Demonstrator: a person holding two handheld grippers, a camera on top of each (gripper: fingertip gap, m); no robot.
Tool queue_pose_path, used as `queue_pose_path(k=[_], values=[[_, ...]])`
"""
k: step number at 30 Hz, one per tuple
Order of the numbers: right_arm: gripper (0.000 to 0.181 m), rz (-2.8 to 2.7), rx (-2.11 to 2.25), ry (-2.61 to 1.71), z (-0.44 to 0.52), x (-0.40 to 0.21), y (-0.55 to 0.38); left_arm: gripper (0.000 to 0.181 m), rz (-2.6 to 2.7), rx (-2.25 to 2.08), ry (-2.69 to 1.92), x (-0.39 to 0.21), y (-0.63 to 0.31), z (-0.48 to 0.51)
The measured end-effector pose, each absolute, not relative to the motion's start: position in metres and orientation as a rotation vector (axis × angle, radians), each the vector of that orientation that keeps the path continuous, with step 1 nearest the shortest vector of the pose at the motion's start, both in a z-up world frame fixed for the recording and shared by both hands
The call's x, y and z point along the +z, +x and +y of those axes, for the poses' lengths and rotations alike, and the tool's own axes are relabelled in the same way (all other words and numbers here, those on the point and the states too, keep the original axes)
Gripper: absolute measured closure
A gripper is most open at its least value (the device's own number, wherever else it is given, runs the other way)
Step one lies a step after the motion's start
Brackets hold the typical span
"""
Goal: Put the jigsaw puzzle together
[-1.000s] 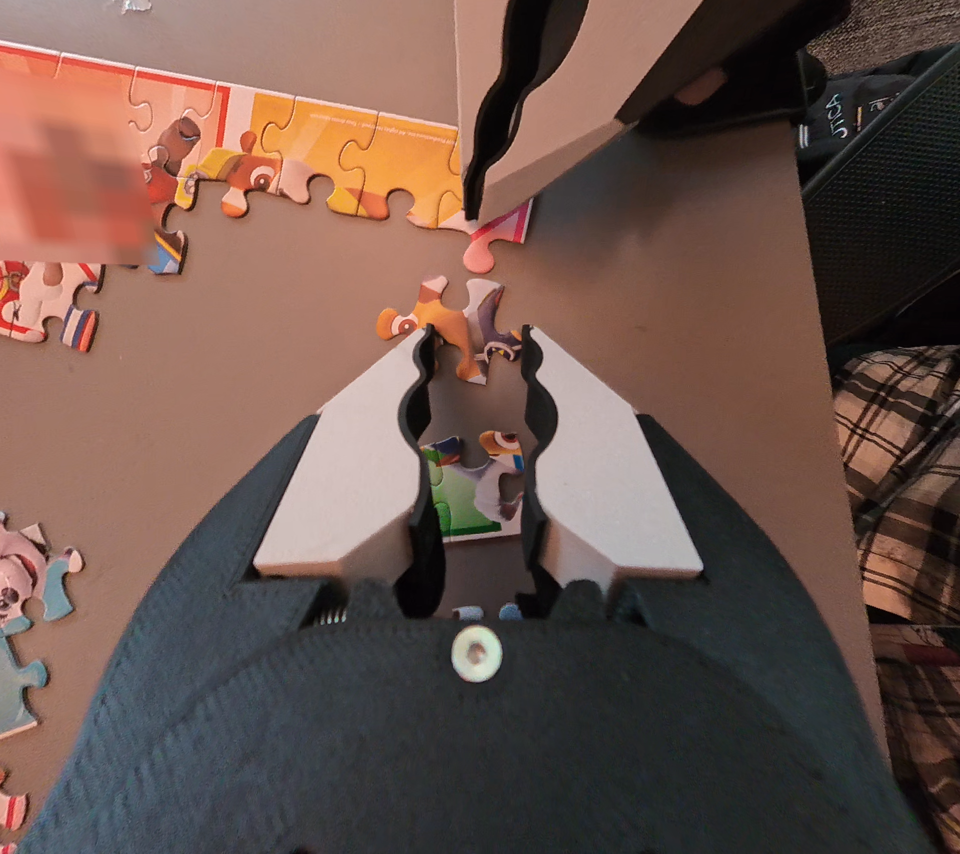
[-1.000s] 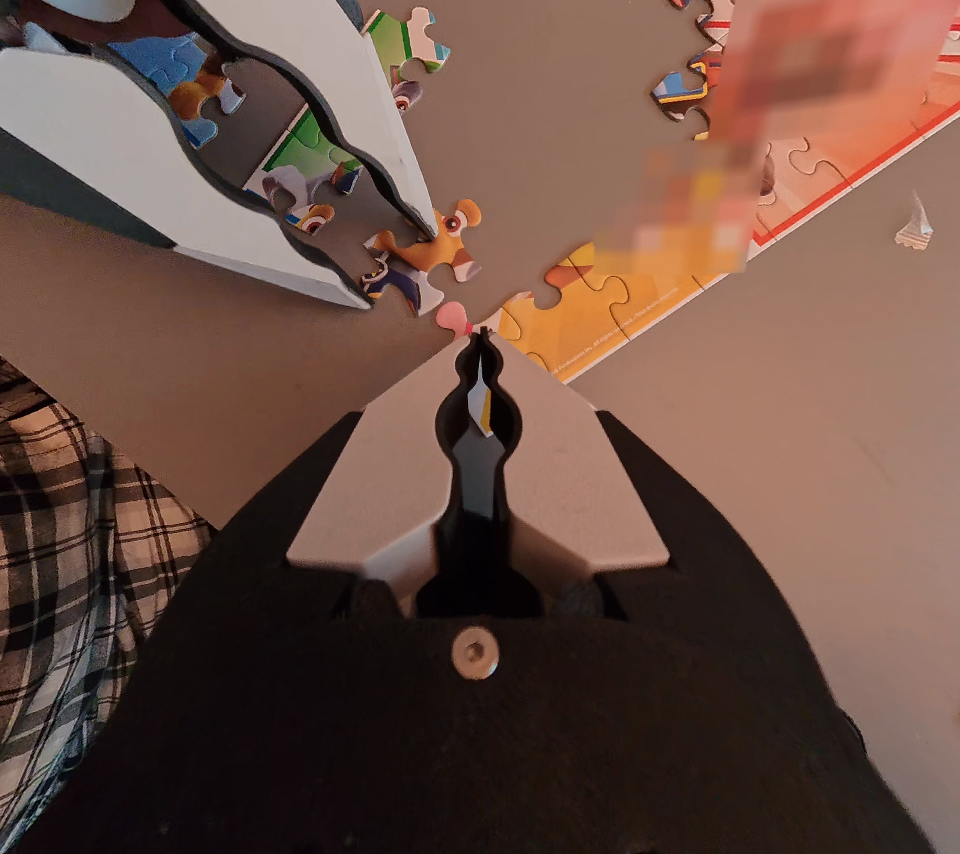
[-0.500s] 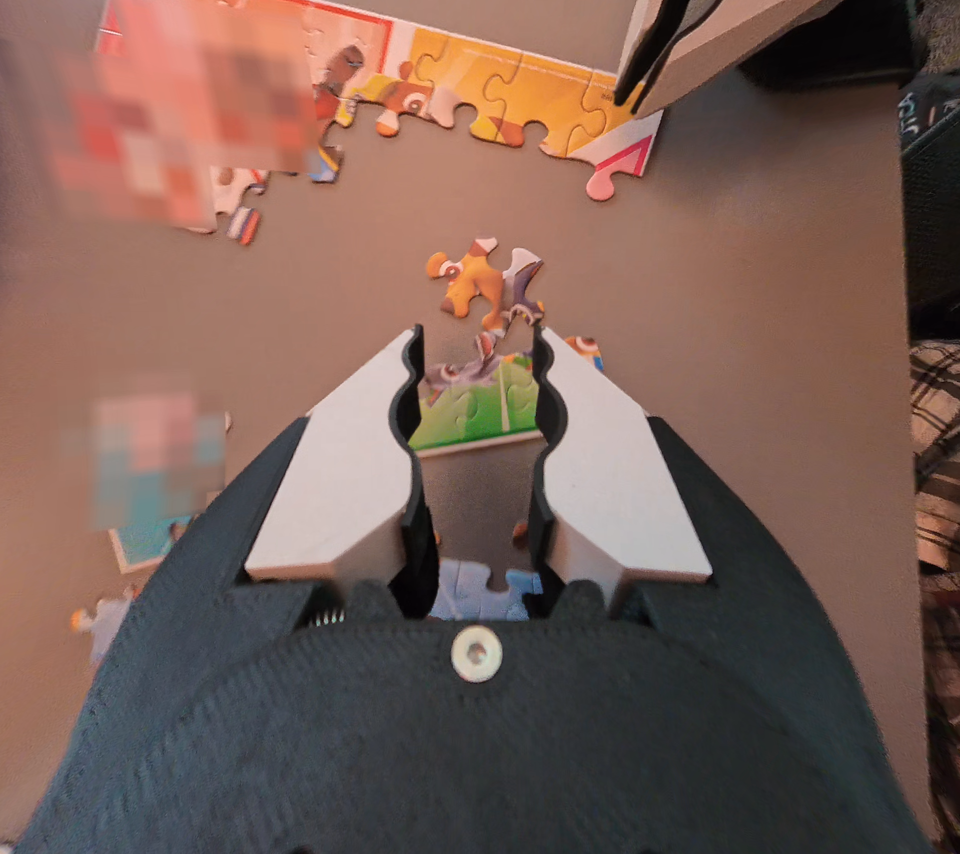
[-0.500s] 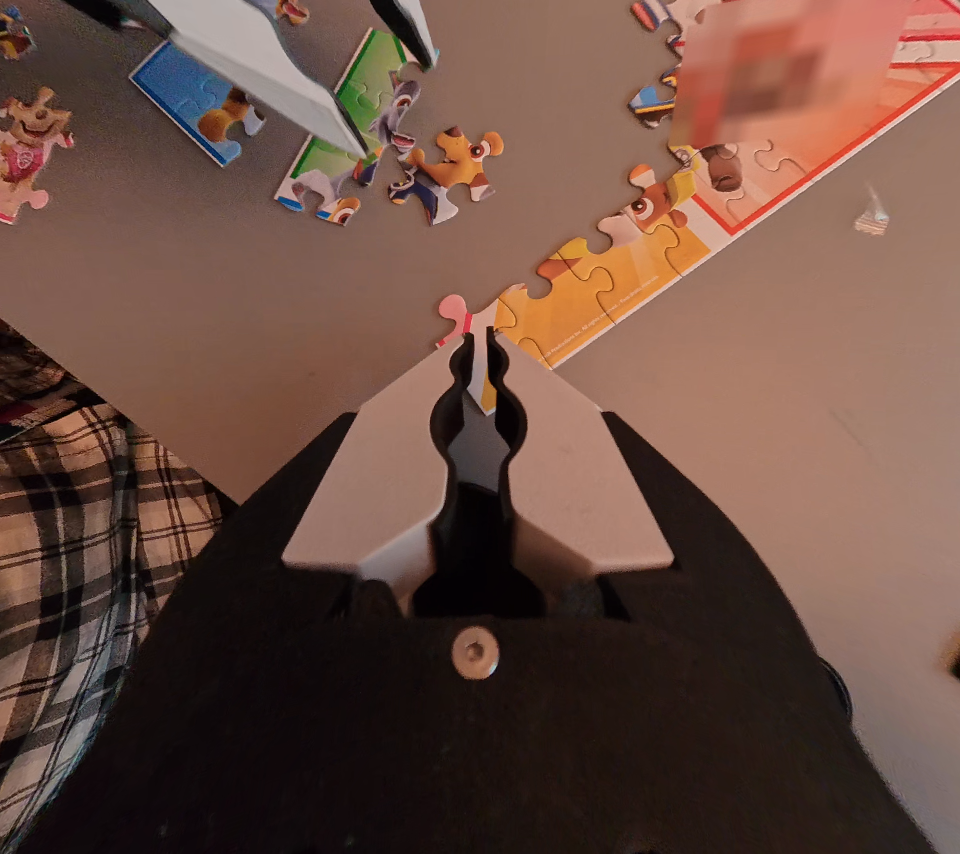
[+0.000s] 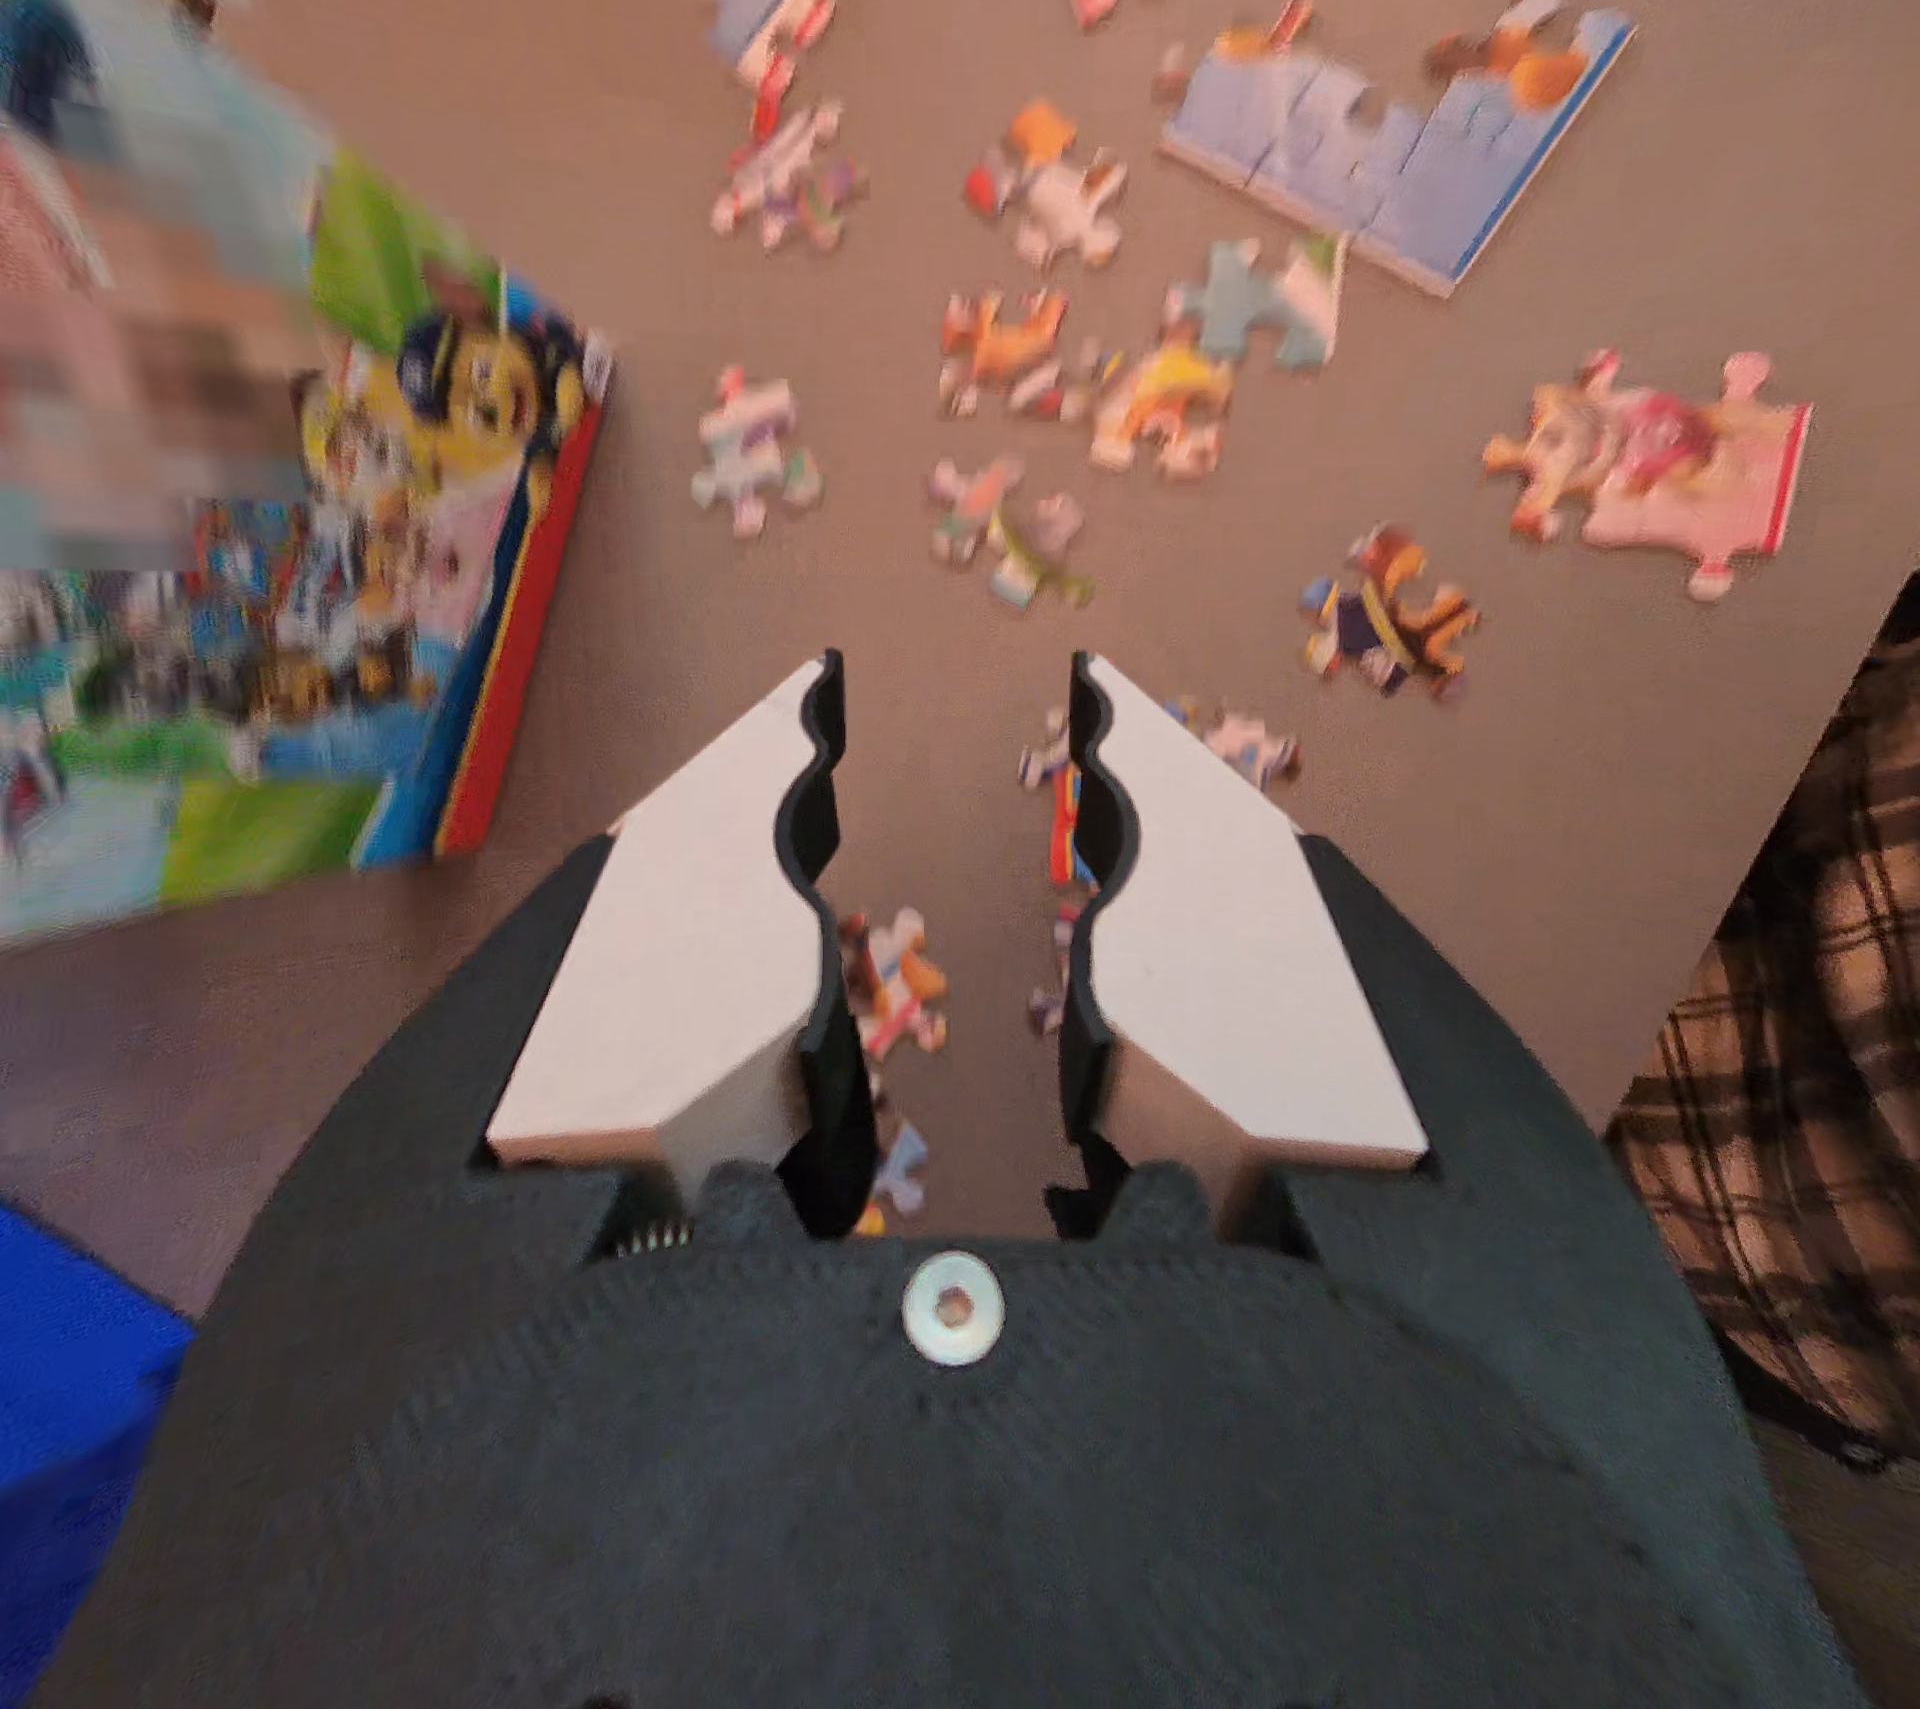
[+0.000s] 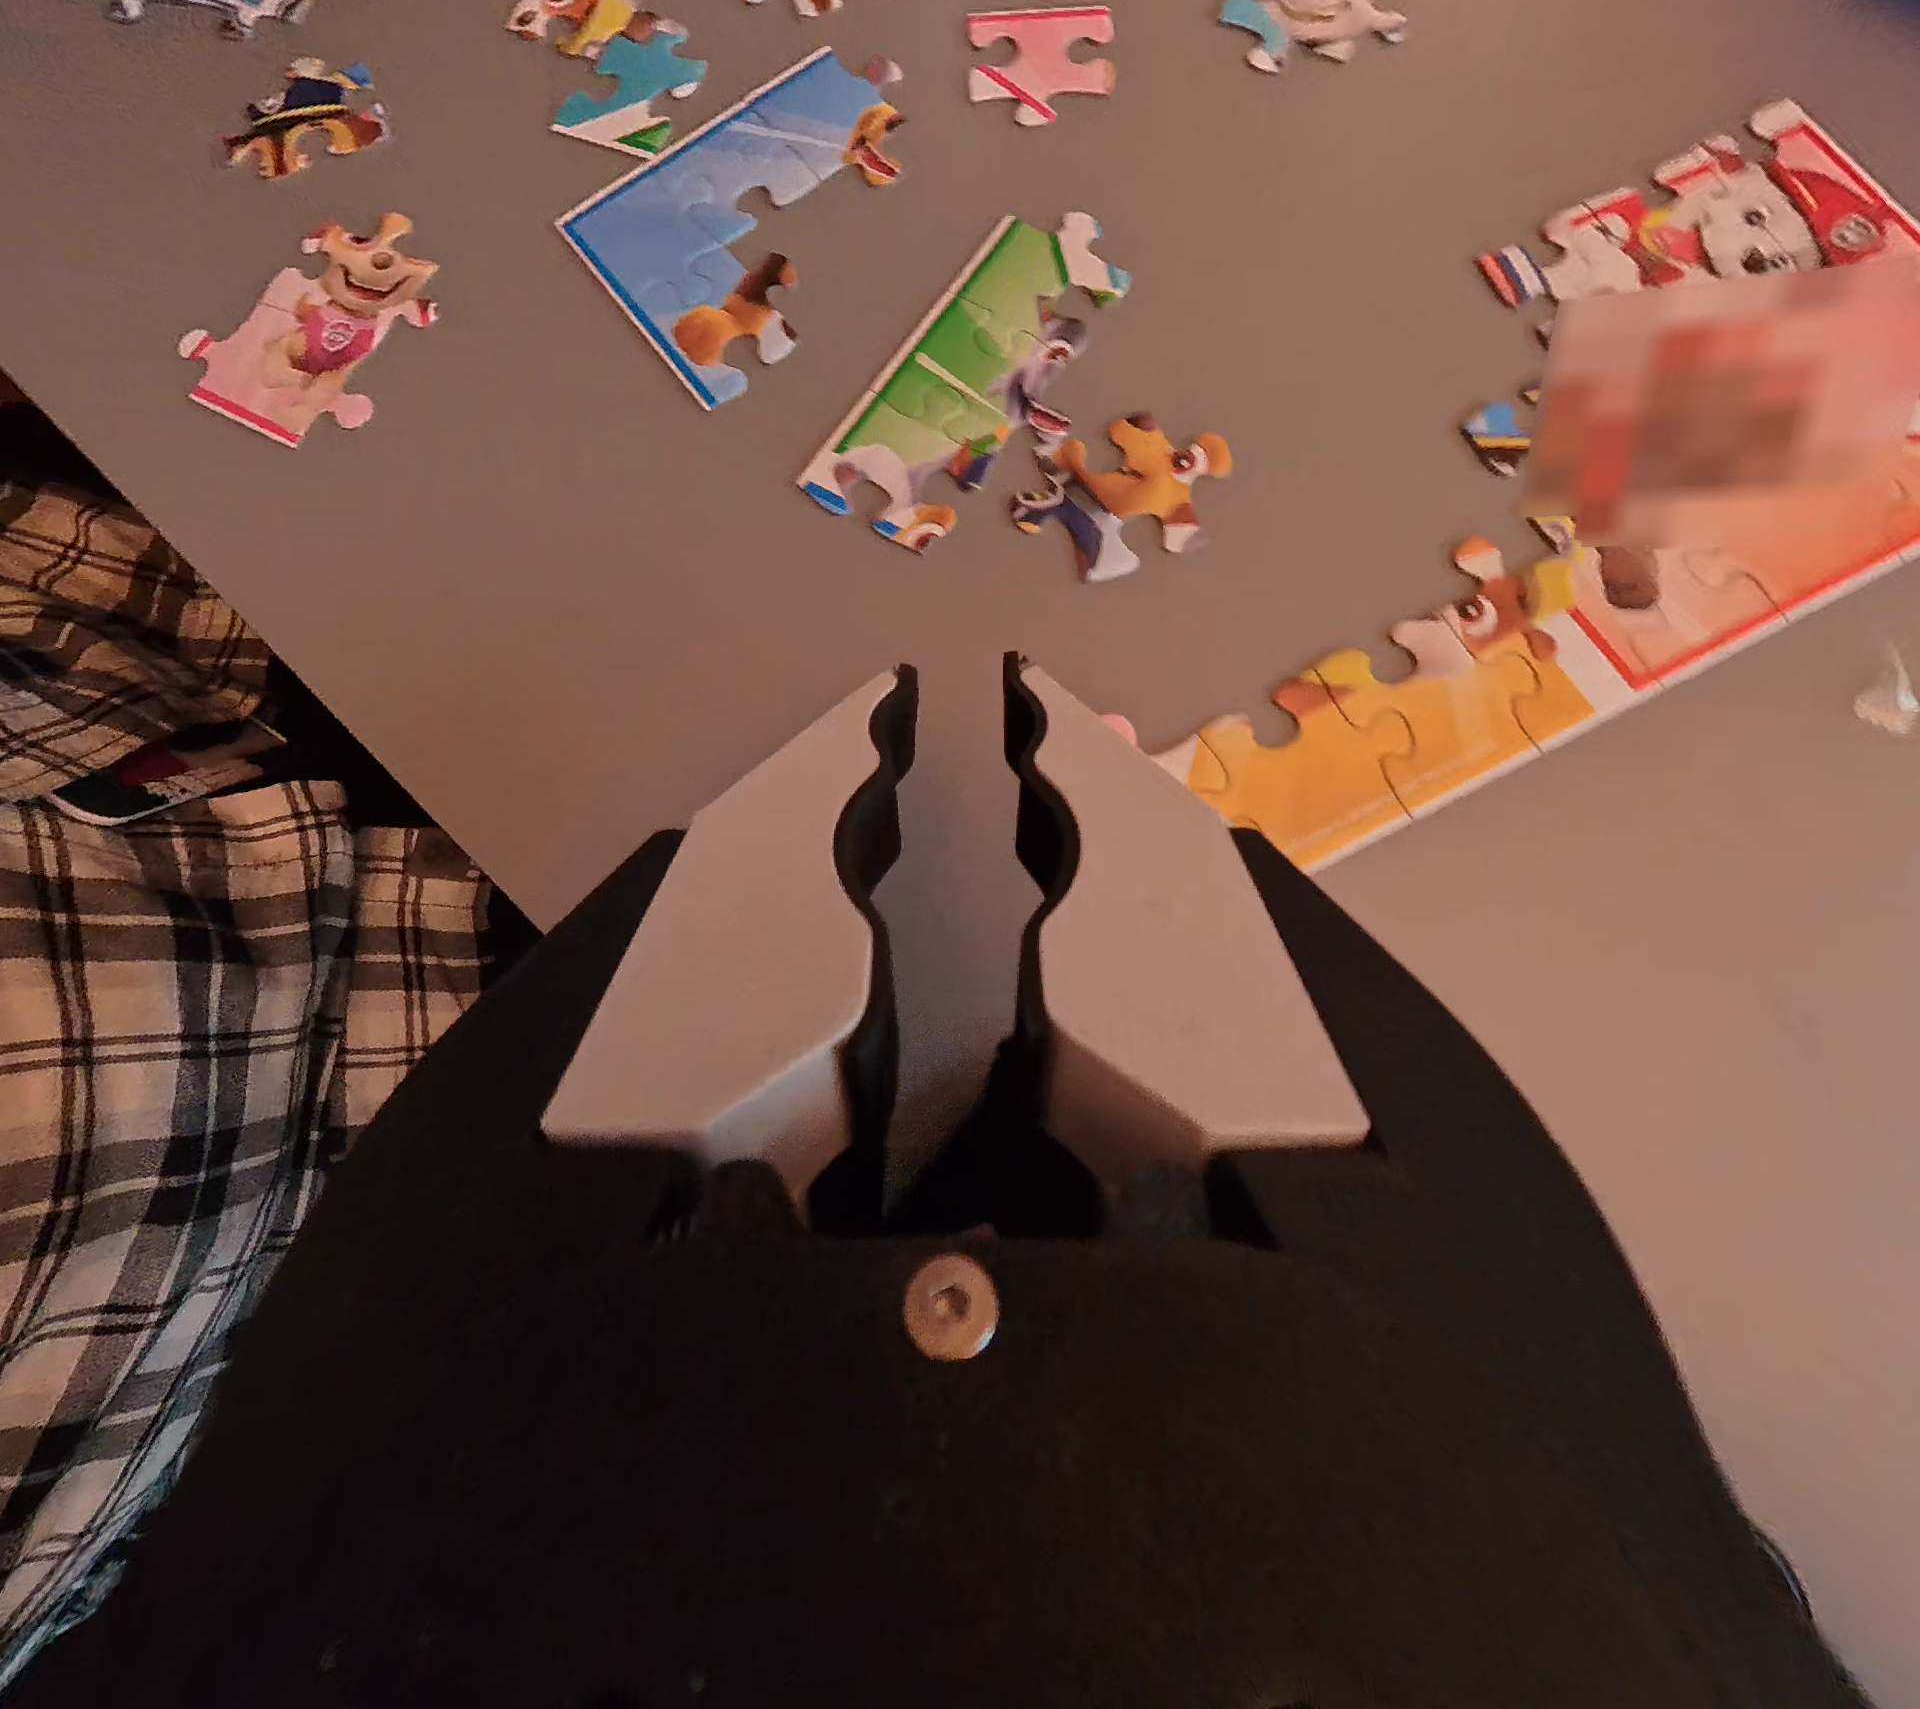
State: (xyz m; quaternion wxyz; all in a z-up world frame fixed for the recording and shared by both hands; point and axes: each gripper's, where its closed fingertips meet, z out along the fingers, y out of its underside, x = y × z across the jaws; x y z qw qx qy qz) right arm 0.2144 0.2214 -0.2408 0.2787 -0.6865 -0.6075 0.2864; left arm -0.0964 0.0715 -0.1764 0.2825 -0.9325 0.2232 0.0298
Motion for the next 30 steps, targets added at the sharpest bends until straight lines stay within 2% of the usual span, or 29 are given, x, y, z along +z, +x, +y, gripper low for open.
queue_pose_path(k=[7,12,21,30], values=[[0.159,-1.693,0.762,-1.807,0.206,-0.243,0.194,0.140,0.303,0.166,-2.605,-0.213,-0.172,-0.018],[0.156,-1.741,0.750,-1.816,0.196,-0.249,0.188,0.140,0.204,0.066,-2.556,-0.224,-0.178,-0.041],[0.154,-1.912,0.785,-1.678,0.142,-0.257,0.155,0.139,0.488,-0.148,-2.445,-0.241,-0.077,0.005],[0.153,-1.850,0.726,-1.706,0.171,-0.255,0.140,0.137,0.829,-0.377,-2.307,-0.254,0.063,0.041]])
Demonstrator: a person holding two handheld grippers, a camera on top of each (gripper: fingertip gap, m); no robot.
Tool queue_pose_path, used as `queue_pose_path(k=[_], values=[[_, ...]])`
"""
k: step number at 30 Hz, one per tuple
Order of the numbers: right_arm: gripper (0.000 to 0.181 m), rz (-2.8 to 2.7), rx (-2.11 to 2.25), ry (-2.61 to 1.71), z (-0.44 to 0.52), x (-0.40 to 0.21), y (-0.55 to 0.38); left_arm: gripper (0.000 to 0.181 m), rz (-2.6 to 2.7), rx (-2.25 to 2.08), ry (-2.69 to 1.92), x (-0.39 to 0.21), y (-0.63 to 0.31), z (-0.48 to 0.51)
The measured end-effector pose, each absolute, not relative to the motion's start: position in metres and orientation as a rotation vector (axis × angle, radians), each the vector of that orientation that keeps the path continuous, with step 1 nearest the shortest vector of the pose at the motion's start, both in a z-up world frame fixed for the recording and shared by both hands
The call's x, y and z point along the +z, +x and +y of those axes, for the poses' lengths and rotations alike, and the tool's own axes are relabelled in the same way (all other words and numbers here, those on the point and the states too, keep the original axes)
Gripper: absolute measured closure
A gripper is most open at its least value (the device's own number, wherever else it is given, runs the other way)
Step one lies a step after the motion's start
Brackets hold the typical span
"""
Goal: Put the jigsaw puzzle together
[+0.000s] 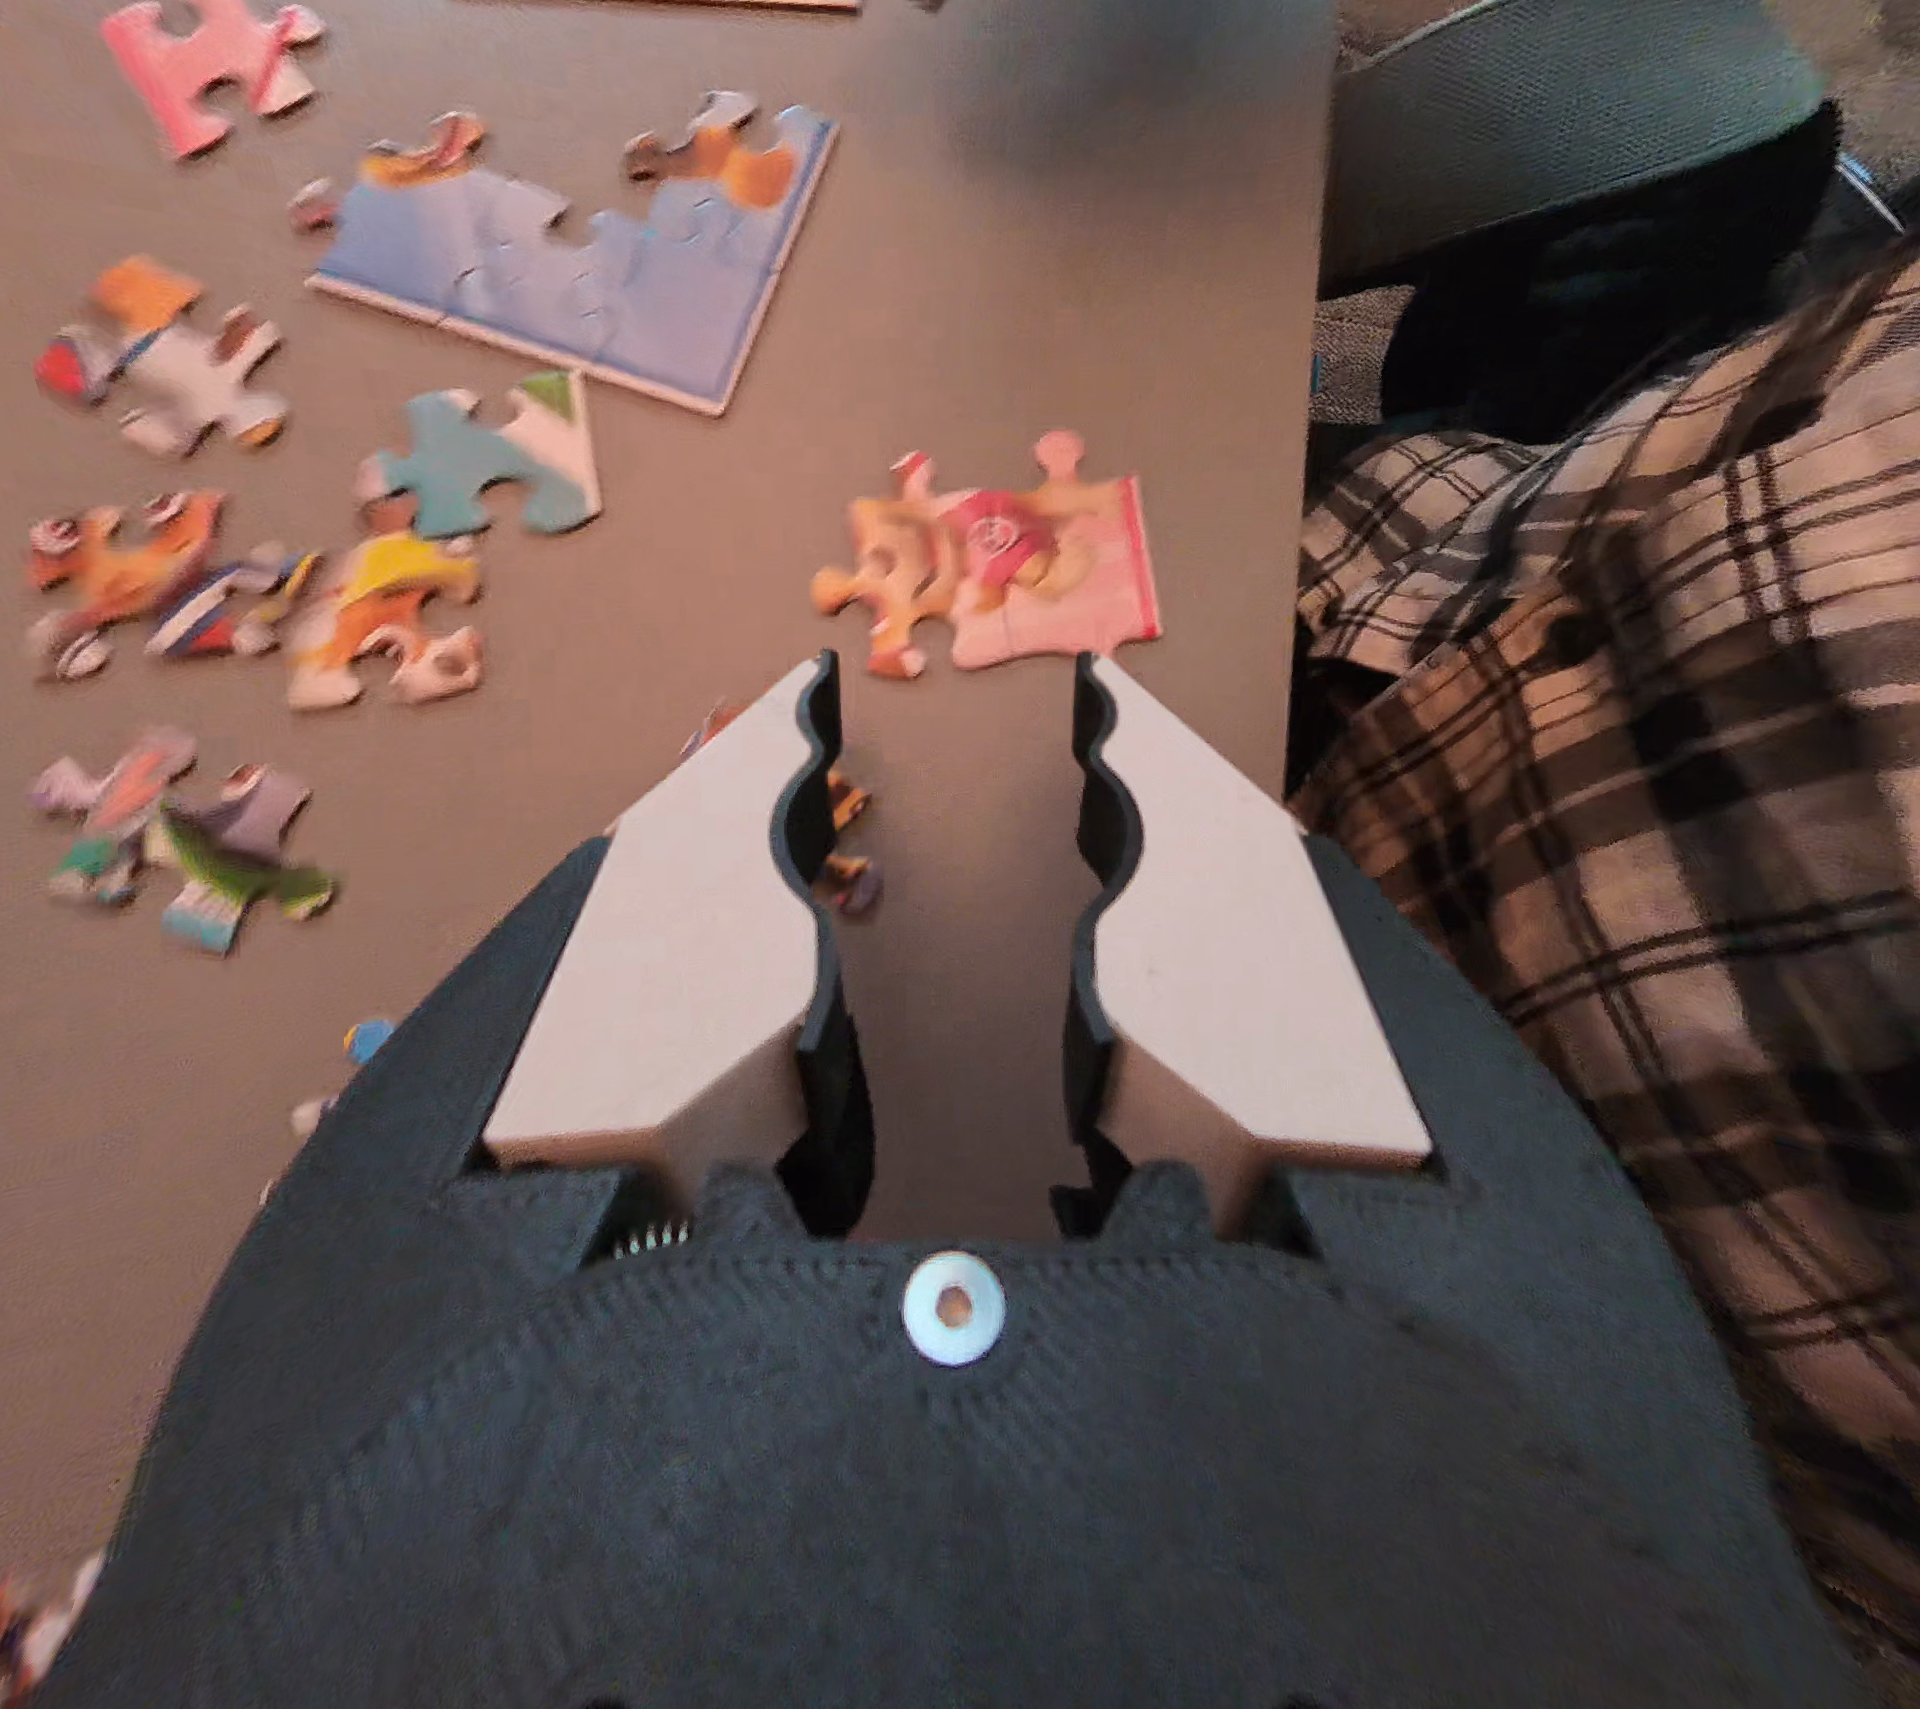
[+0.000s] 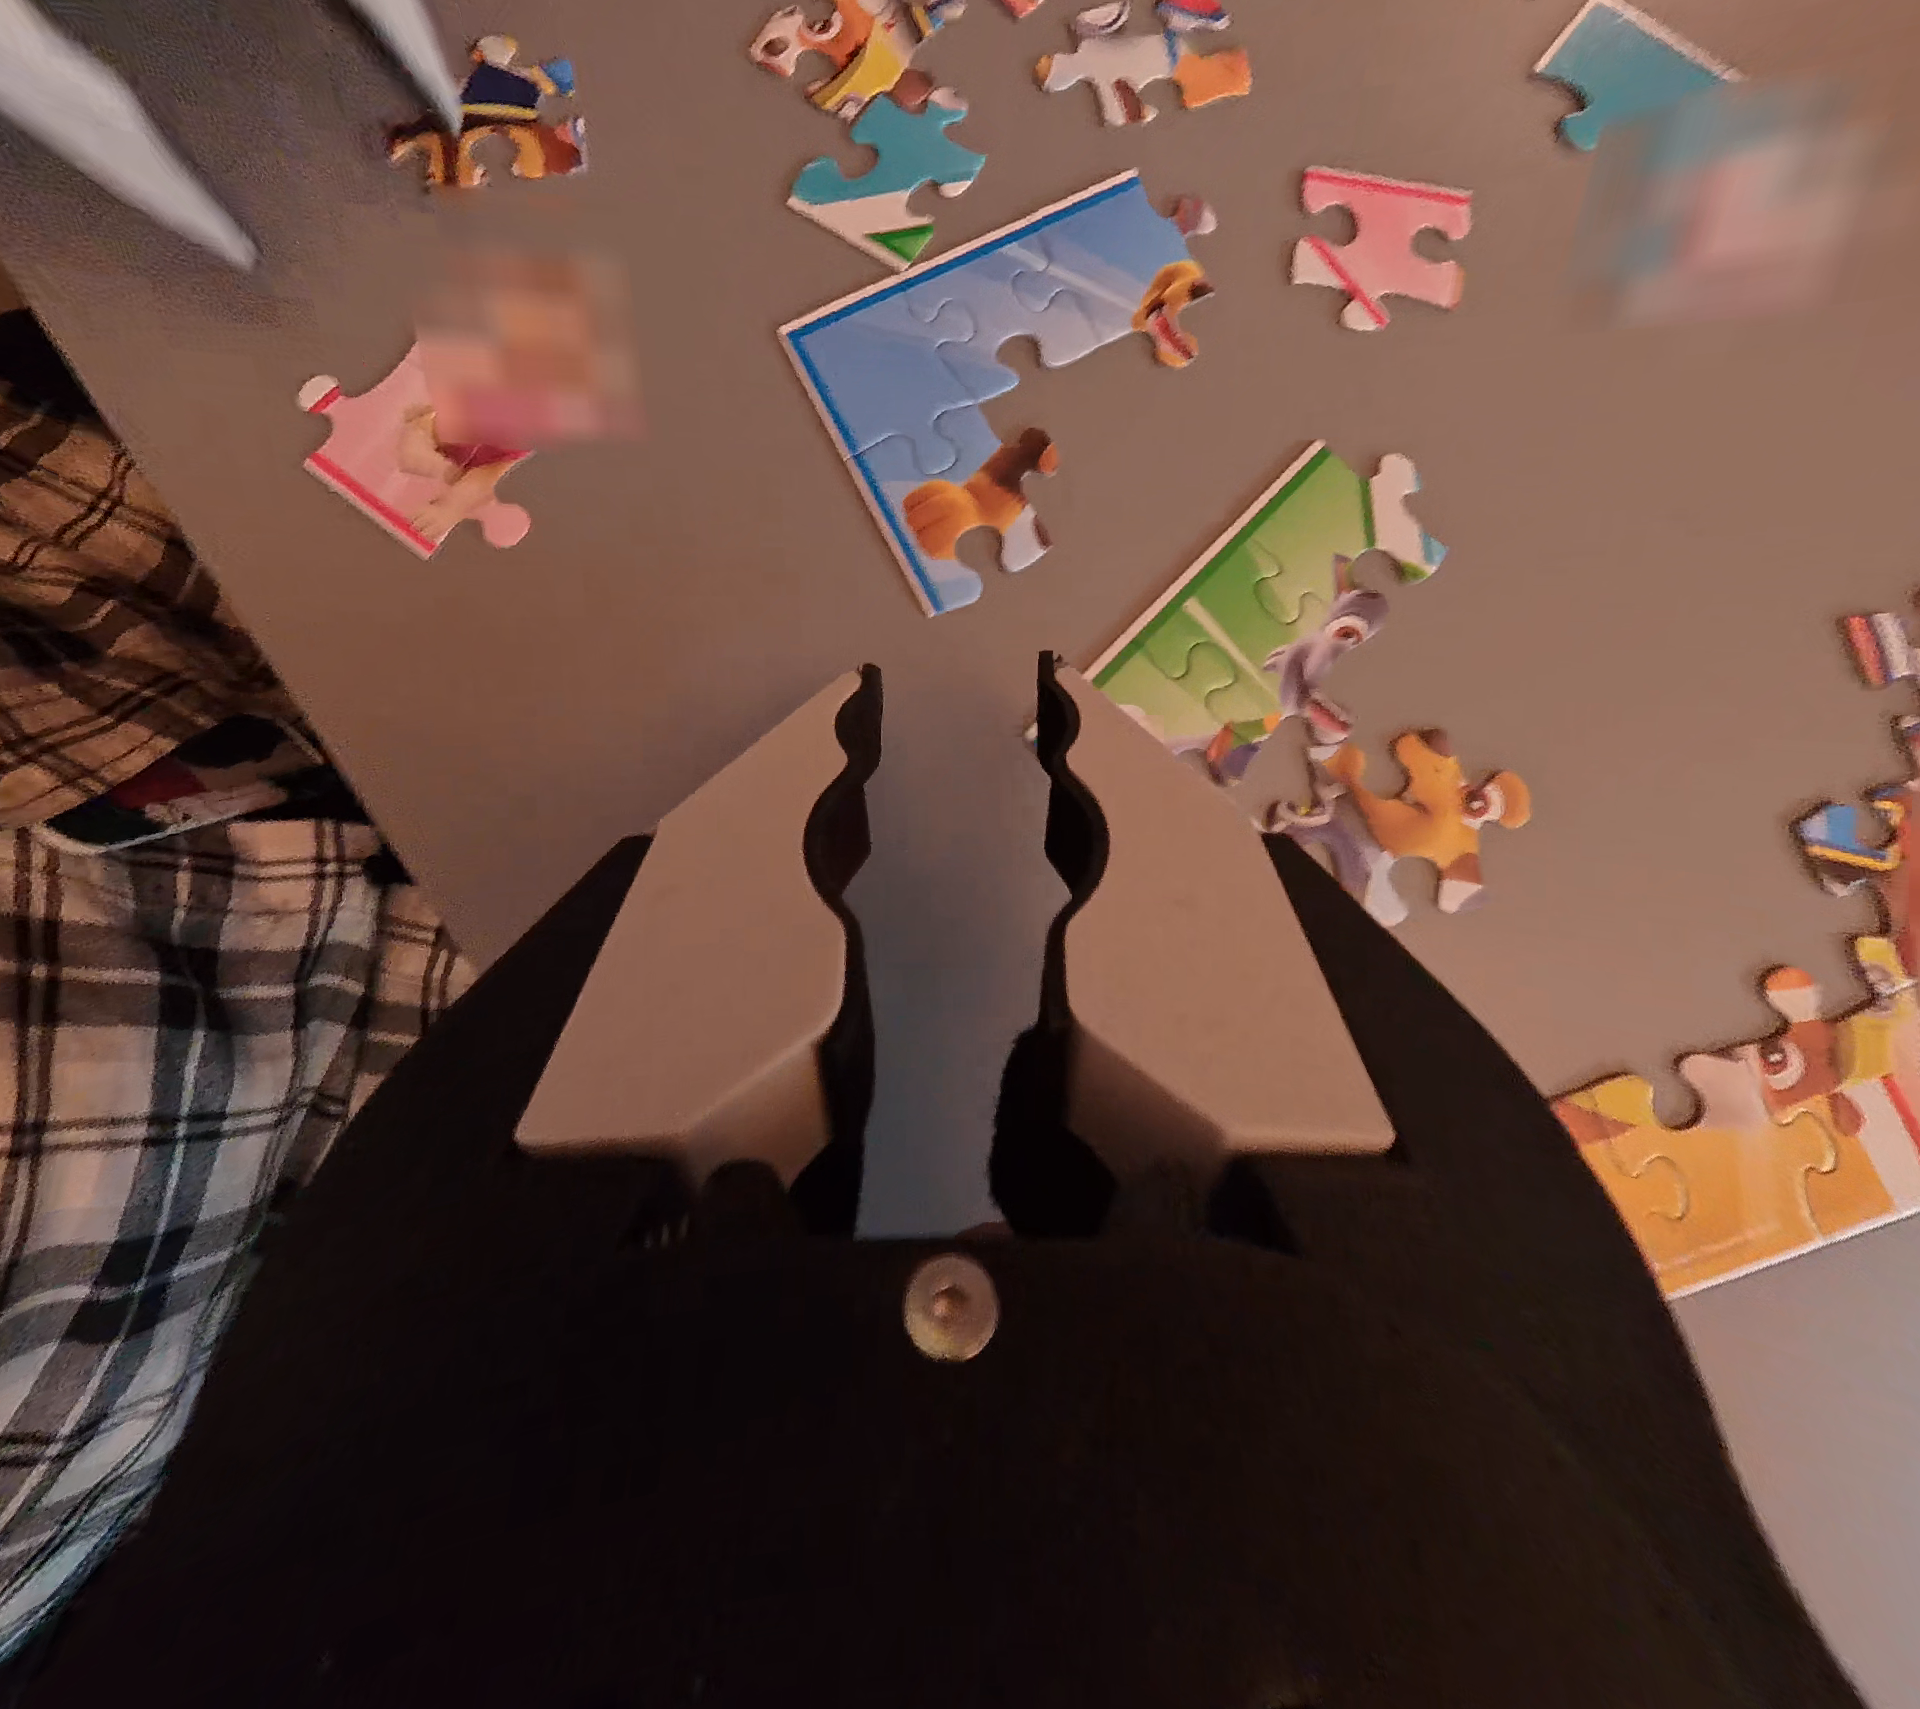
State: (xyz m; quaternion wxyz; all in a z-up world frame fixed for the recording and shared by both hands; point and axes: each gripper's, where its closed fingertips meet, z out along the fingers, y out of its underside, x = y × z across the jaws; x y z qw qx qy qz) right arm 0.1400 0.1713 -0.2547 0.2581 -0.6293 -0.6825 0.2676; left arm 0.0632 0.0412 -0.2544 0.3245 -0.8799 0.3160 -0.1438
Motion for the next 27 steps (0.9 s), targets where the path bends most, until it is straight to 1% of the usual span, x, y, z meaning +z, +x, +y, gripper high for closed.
queue_pose_path(k=[3,7,13,19,22,27], values=[[0.150,-1.891,0.714,-1.701,0.173,-0.253,0.130,0.134,0.860,-0.364,-2.317,-0.261,0.075,0.044],[0.151,-1.966,0.771,-1.628,0.146,-0.247,0.125,0.133,0.852,-0.353,-2.333,-0.267,0.077,0.044],[0.151,-1.966,0.793,-1.641,0.129,-0.256,0.153,0.136,0.874,-0.378,-2.330,-0.273,0.092,0.049],[0.155,-1.750,0.853,-1.753,0.159,-0.241,0.214,0.141,1.006,-0.355,-2.296,-0.275,0.122,0.065],[0.156,-1.652,0.783,-1.829,0.185,-0.241,0.243,0.141,1.104,-0.358,-2.261,-0.276,0.147,0.079],[0.156,-1.630,0.747,-1.823,0.191,-0.241,0.249,0.142,1.147,-0.313,-2.230,-0.267,0.158,0.100]])
